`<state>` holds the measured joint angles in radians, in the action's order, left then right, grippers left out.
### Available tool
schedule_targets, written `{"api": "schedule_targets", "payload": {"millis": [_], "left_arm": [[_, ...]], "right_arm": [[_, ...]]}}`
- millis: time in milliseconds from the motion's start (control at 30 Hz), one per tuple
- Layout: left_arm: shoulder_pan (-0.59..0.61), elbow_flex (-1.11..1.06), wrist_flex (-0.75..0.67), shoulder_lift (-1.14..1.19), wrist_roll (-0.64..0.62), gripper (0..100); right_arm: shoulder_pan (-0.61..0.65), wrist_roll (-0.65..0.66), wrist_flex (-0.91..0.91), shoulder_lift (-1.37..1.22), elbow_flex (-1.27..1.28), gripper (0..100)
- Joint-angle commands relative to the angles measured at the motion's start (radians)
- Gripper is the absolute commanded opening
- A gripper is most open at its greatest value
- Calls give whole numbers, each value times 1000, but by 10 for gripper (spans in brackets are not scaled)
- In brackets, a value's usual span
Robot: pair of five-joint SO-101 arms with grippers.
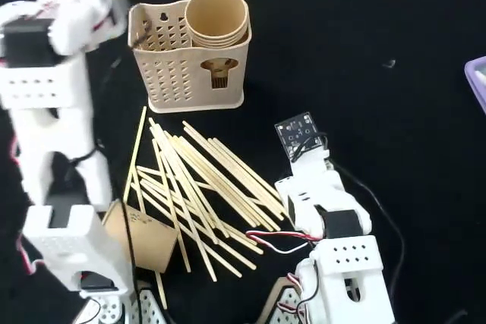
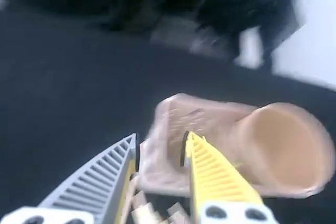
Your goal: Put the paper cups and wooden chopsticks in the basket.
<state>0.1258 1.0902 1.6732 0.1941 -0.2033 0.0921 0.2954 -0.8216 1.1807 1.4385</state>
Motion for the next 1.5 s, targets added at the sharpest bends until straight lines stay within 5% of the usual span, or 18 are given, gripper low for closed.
{"api": "schedule_targets", "payload": {"millis": [0, 300, 600, 733, 833, 1167, 1467], "left_arm": [[151, -33, 87, -32, 176, 160], [377, -659, 89, -304, 368, 160], [272, -1419, 18, -786, 651, 161], [226, -1621, -17, -937, 695, 259], [228, -1721, -35, -1007, 704, 325], [197, -1925, -44, -1031, 1030, 310], [65, -1963, -40, -1042, 1026, 310]], "right_arm": [[-15, -9, -21, 12, -27, 198], [74, -9, -172, 12, -131, 198], [77, -2, -101, 12, -64, 198], [77, -2, -106, 12, -59, 197], [75, -2, -101, 12, -48, 197], [75, 0, -100, 12, -47, 198], [75, 0, -100, 12, -48, 198]]}}
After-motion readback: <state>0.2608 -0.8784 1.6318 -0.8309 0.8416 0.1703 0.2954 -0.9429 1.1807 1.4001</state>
